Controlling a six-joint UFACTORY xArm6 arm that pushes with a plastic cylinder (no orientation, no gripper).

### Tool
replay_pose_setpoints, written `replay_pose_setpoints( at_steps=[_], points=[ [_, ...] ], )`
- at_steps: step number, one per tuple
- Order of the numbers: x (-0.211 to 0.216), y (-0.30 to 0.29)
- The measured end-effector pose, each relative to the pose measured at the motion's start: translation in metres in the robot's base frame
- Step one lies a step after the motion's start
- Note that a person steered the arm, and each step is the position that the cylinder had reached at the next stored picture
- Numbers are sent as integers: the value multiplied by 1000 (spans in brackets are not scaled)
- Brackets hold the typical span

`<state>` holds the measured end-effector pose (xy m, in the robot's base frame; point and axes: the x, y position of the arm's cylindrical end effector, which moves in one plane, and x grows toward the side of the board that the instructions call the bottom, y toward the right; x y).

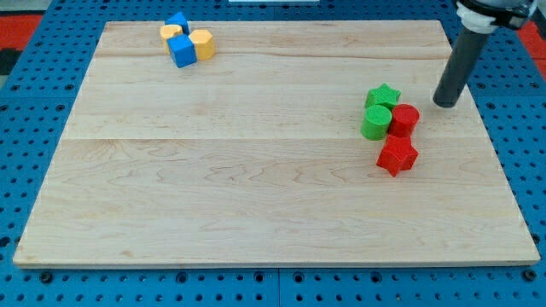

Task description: Move red circle and red star slightly down

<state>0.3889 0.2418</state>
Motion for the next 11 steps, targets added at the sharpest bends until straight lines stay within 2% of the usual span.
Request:
replay_pose_setpoints(
  at_steps=[2, 3, 4, 5, 6, 7, 8, 10, 11],
  points=[
    [10, 6],
    [38, 26],
    [33, 16],
    [-22, 6],
    [-36, -58],
    [-3, -59],
    [31, -34],
    [76, -33],
    [78, -23]
  ],
)
